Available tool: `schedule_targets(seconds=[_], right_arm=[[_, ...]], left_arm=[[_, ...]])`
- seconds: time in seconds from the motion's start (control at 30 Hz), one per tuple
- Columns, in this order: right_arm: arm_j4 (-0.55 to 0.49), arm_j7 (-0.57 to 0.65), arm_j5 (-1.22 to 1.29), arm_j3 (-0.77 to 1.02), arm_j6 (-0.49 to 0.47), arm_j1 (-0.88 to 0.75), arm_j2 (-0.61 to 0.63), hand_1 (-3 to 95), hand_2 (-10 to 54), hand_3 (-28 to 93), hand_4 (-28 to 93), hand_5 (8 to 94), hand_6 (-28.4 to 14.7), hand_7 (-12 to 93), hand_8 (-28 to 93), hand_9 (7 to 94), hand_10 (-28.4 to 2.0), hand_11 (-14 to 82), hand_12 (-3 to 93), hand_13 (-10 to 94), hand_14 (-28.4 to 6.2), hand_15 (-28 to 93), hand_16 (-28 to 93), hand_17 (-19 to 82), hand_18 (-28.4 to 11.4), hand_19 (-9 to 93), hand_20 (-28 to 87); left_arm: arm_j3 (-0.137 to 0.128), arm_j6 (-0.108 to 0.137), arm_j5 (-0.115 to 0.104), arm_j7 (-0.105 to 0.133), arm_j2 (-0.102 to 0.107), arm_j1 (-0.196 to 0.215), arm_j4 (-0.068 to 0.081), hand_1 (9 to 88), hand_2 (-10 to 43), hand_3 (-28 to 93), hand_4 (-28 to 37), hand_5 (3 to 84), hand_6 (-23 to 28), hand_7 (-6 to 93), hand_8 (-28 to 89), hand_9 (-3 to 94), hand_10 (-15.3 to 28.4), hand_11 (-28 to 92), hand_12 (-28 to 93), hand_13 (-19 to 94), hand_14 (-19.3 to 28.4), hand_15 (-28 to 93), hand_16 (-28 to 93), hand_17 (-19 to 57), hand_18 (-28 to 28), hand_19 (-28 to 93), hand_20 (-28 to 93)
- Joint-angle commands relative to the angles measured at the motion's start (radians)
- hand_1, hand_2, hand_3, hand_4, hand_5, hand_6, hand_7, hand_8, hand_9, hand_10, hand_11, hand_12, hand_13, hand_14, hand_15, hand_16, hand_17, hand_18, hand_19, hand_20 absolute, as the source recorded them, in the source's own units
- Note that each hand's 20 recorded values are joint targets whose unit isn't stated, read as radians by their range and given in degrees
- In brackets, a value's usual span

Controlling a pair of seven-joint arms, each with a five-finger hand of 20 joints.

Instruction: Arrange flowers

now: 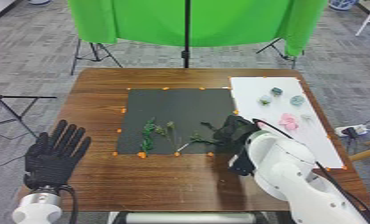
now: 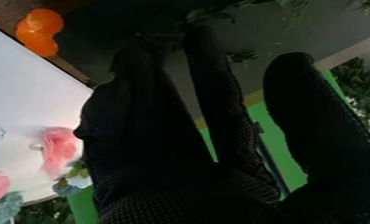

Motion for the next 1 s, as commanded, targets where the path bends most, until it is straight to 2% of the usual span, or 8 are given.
schedule_targets(seconds=[0.03, 0.2, 0.6, 1.0], right_arm=[[-0.004, 0.047, 0.023, 0.001, -0.003, -0.036, -0.002, 33.8, 7.6, 71, -20, 70.7, -8.3, 8, -11, 56.2, -23.3, 15.0, 17.2, 43, -23.4, 72, 21, 23, -26.4, 84, 48], [-0.019, 0.07, 0.064, 0.006, -0.004, -0.045, -0.009, 34.1, 7.8, 72, -19, 68.3, -10.7, 7, -10, 59.3, -23.5, 17.4, 18.5, 45, -23.4, 73, 23, 23, -26.5, 84, 48], [-0.028, 0.095, 0.169, -0.022, 0.021, -0.036, -0.048, 33.6, 8.2, 72, -19, 66.4, -12.7, 7, -10, 60.9, -24.3, 18.3, 18.9, 47, -23.4, 73, 24, 23, -26.8, 83, 46], [-0.03, 0.099, 0.182, -0.022, 0.03, -0.041, -0.057, 33.2, 8.5, 72, -19, 65.8, -12.3, 7, -9, 61.3, -24.5, 18.6, 18.7, 48, -23.3, 73, 24, 24, -27.0, 83, 43]], left_arm=[[-0.002, -0.007, -0.005, -0.011, -0.01, 0.017, 0.003, 28.1, 19.9, 75, -28.3, 46.0, 7.7, 11.0, -8, 38.0, 14.1, 17, 12, 30, 13.7, 31, -4, -3.7, 14.0, 29, 17], [-0.004, -0.007, -0.008, -0.011, -0.007, 0.018, 0.002, 28.1, 20.2, 75, -28.3, 45.9, 7.8, 10.8, -8, 38.0, 14.1, 17, 12, 30, 13.7, 31, -4, -3.8, 14.0, 29, 17], [0.002, 0.004, -0.014, -0.011, -0.007, 0.016, 0.001, 27.9, 20.3, 75, -28.3, 46.0, 7.9, 10.7, -8, 38.1, 14.3, 17, 13, 30, 13.7, 31, -4, -3.8, 14.0, 29, 17], [0.0, 0.005, -0.014, -0.013, -0.011, 0.017, -0.001, 27.9, 20.3, 75, -28.3, 46.1, 7.9, 10.7, -8, 38.1, 14.2, 17, 13, 30, 13.6, 31, -4, -3.8, 14.0, 30, 17]])
